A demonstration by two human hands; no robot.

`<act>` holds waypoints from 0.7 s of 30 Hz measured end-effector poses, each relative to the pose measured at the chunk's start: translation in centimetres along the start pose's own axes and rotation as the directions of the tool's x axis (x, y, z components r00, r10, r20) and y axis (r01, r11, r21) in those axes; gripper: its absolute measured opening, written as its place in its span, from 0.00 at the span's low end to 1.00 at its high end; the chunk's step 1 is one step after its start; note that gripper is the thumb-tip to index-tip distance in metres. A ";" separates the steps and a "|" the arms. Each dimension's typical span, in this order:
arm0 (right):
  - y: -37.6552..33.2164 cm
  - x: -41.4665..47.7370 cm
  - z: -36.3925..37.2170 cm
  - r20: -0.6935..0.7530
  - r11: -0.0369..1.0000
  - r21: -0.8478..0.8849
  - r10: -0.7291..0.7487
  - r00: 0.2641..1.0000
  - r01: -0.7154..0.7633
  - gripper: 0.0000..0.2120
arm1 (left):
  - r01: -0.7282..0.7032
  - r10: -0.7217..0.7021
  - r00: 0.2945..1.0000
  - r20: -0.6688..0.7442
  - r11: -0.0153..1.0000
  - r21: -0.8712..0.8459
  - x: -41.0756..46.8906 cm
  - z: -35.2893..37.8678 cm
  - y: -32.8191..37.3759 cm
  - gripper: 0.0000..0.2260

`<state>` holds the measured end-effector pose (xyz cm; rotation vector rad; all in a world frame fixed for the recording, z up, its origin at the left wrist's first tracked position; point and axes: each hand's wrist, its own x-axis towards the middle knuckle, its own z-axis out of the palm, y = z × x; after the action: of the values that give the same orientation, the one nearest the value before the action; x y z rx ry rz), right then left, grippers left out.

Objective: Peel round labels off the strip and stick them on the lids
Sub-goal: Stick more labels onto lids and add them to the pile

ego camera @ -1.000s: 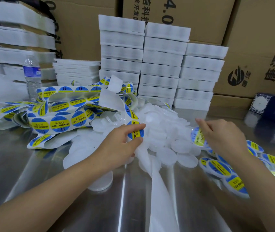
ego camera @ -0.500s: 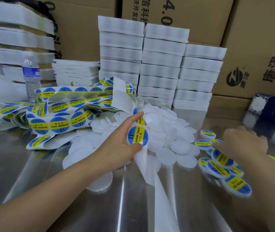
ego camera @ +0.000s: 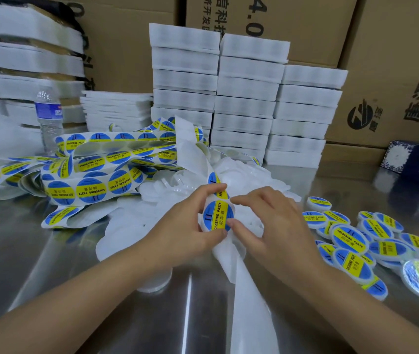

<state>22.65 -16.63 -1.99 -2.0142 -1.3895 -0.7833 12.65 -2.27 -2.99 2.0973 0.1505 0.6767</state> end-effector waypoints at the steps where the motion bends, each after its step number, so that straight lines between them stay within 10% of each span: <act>1: -0.1 0.0 0.1 -0.012 1.000 0.010 -0.003 1.000 0.003 0.14 | -0.015 0.014 1.000 0.003 0.999 0.030 0.0 0.1 0.0 0.29; 11: -0.1 -0.2 0.7 -0.045 0.997 0.080 -0.011 0.999 0.014 0.09 | -0.150 0.119 0.986 0.113 0.934 0.324 -0.7 0.0 0.4 0.31; 21: -0.2 -0.3 0.5 -0.073 0.985 0.169 -0.011 0.997 0.023 0.05 | -0.147 0.128 0.987 0.092 0.959 0.241 -0.8 0.0 0.5 0.29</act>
<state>22.48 -16.39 -2.48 -1.8292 -1.3857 -0.7119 11.89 -2.80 -2.95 2.3869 0.0478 0.6892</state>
